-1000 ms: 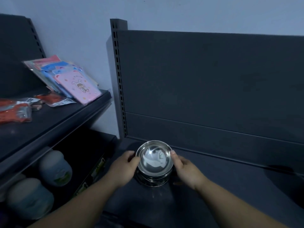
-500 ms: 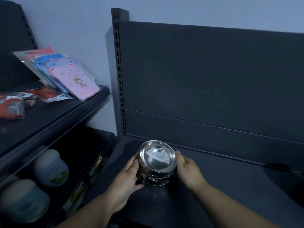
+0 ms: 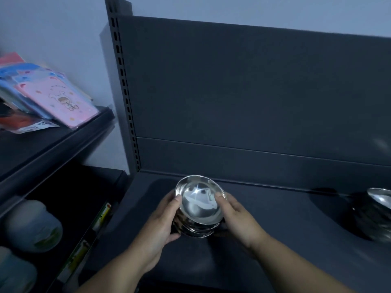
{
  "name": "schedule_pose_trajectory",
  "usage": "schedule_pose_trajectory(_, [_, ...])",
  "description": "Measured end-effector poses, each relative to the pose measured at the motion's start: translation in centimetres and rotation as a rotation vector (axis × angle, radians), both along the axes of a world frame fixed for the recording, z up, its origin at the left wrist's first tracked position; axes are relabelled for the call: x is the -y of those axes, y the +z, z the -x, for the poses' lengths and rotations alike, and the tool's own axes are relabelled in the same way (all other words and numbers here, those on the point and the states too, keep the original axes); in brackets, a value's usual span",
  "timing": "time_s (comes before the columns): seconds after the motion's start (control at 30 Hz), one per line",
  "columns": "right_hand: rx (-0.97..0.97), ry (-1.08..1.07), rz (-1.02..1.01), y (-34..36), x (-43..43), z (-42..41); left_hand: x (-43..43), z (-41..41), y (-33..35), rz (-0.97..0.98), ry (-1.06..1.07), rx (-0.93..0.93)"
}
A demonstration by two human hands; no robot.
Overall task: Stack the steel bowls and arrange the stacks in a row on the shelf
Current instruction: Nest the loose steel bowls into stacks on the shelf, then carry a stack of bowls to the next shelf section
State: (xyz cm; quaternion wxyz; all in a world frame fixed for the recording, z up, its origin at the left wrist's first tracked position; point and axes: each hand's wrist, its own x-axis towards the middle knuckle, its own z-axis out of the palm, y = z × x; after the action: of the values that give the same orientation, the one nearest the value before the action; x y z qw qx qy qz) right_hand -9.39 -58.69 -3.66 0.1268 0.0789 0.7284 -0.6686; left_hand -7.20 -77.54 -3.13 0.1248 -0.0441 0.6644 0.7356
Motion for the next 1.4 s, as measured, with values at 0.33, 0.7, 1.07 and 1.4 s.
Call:
schedule_pose_trajectory(0.33, [-0.072,-0.206,0.017,2.4,-11.3,-9.6,-11.7,-6.2,2.7,0.019,-0.159,-0.164])
schedule_pose_trajectory(0.7, [-0.091,-0.660,-0.082,5.0,-35.9,-33.0,-38.7,-22.0,3.7,-0.044,-0.613,-0.157])
schedule_pose_trajectory(1.07, [-0.043,-1.109,-0.096,5.7,-53.6,-52.9,-62.6,-36.2,2.9,-0.058,-1.068,-0.156])
schedule_pose_trajectory(1.4, [0.002,-1.262,-0.089,3.8,-67.9,-51.7,-79.4,-33.5,0.8,-0.011,-1.229,-0.145])
